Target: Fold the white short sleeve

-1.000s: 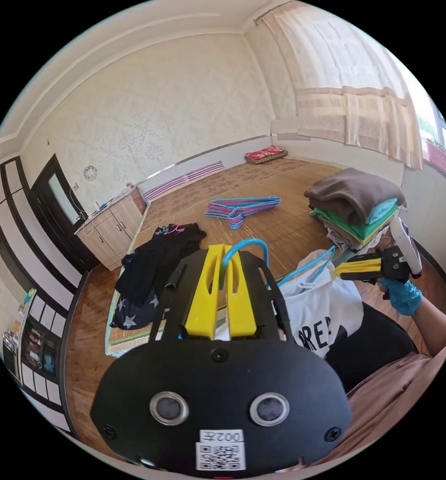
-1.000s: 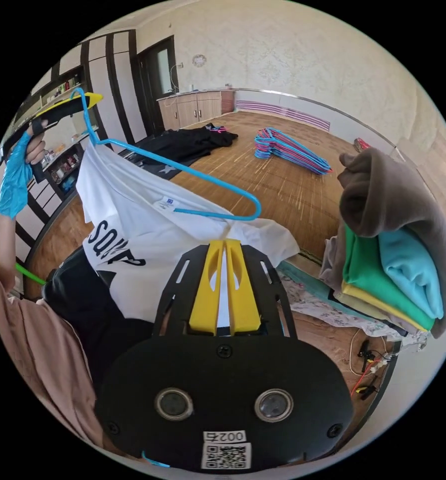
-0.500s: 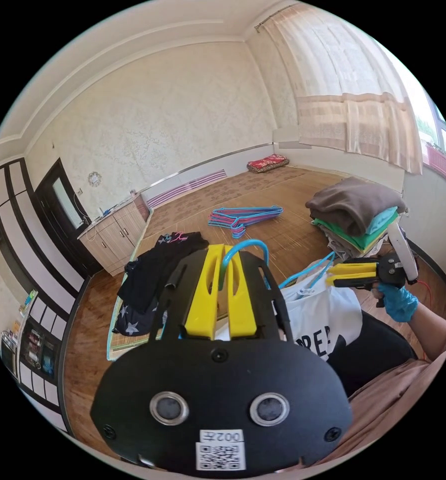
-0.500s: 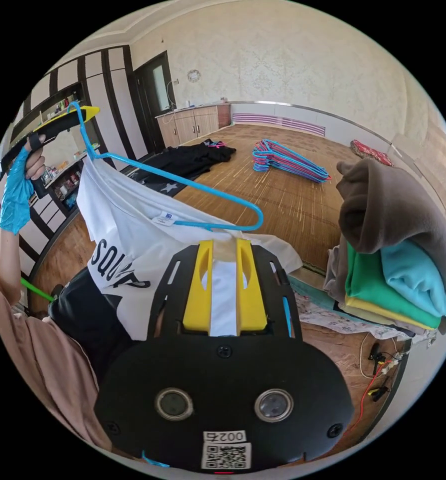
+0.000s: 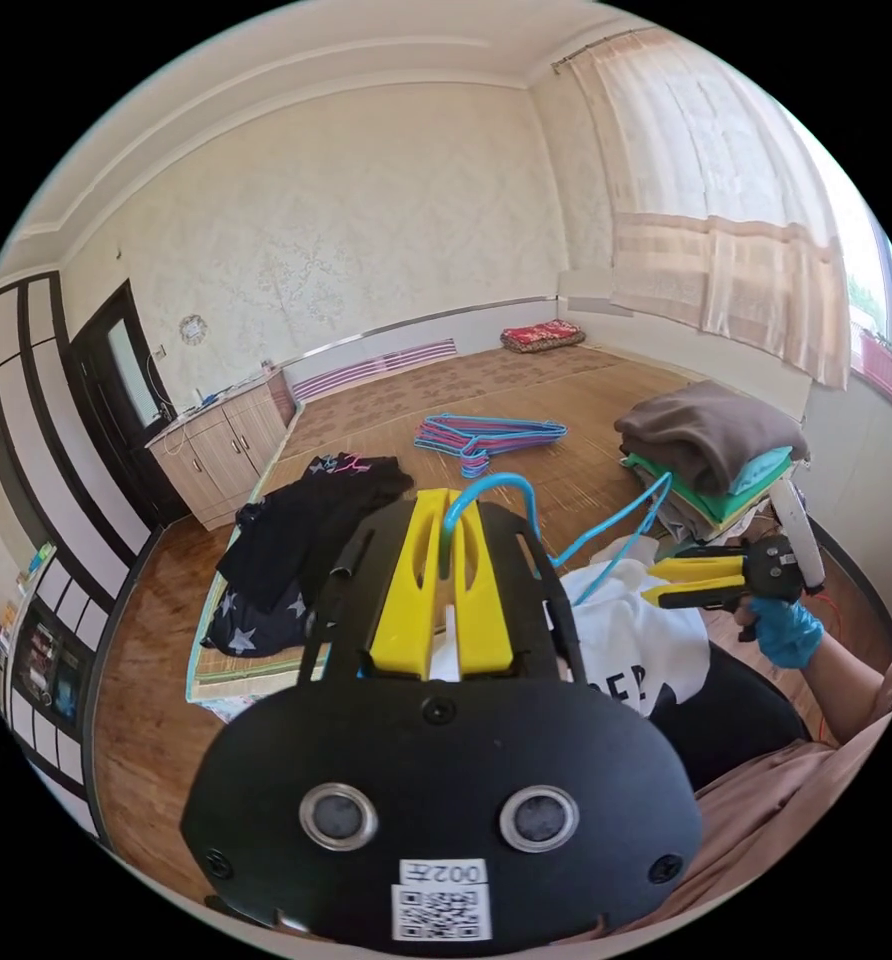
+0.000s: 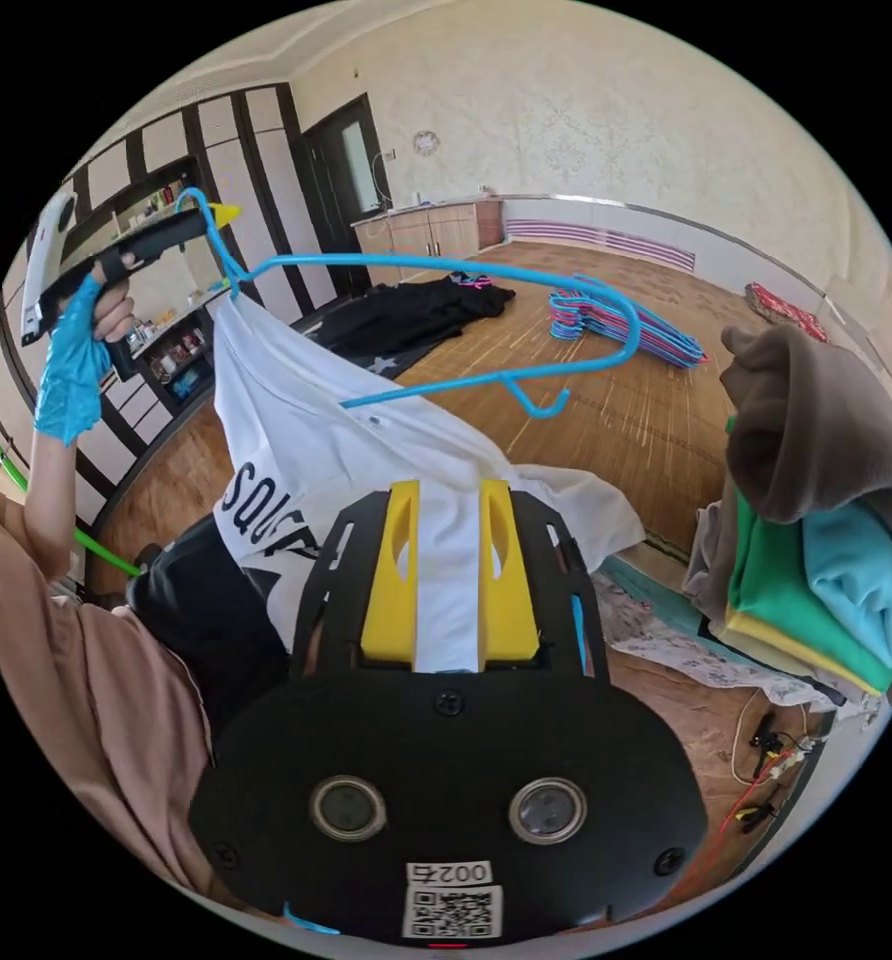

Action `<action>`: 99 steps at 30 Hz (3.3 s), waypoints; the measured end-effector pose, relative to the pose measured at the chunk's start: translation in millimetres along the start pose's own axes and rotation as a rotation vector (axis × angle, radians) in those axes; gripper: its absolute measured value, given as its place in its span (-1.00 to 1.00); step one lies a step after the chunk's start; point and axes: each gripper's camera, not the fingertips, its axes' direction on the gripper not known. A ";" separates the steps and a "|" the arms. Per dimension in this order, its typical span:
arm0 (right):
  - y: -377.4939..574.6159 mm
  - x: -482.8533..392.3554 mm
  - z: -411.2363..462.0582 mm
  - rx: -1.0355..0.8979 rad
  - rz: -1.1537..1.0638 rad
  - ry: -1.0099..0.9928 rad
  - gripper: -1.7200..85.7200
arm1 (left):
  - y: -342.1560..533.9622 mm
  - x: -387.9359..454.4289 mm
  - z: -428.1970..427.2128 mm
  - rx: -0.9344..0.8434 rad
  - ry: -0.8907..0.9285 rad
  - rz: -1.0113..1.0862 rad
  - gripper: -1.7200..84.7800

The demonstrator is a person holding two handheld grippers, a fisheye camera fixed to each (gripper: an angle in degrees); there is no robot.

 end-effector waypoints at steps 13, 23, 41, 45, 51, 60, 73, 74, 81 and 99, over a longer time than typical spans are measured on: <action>6.0 16.9 -22.2 0.310 0.222 -0.143 -0.70 | -10.6 18.4 -9.9 0.063 0.005 0.044 -0.98; -4.2 0.9 -108.8 0.549 0.131 0.052 -0.80 | -23.8 7.1 -6.6 0.064 -0.055 -0.031 -0.98; -45.5 -15.7 -148.8 0.473 -0.026 0.353 -0.93 | -6.1 44.3 136.8 -0.203 0.172 0.035 -0.99; -54.7 -10.2 -124.6 0.427 -0.035 0.394 -0.93 | 4.1 52.0 168.8 -0.256 0.203 0.050 -0.99; -76.5 6.3 -64.1 0.247 -0.074 0.391 -0.89 | 4.5 44.3 200.3 -0.276 0.180 0.038 -0.98; -69.7 38.9 29.6 0.139 -0.054 0.332 -0.95 | 0.6 26.3 249.0 -0.258 0.190 0.011 -0.98; -180.7 76.4 73.6 0.079 -0.039 0.369 -0.97 | -24.3 -8.3 359.2 -0.298 0.202 -0.012 -0.98; -195.5 84.4 83.3 0.032 -0.030 0.371 -0.96 | -27.2 -10.8 371.5 -0.304 0.209 -0.016 -0.98; -225.9 114.9 150.2 -0.120 0.010 0.281 -0.79 | -27.7 -13.0 419.0 -0.339 0.205 -0.001 -0.98; -372.7 164.5 165.5 -0.047 0.105 0.472 -0.97 | -94.2 -30.4 519.6 -0.307 0.259 -0.072 -0.98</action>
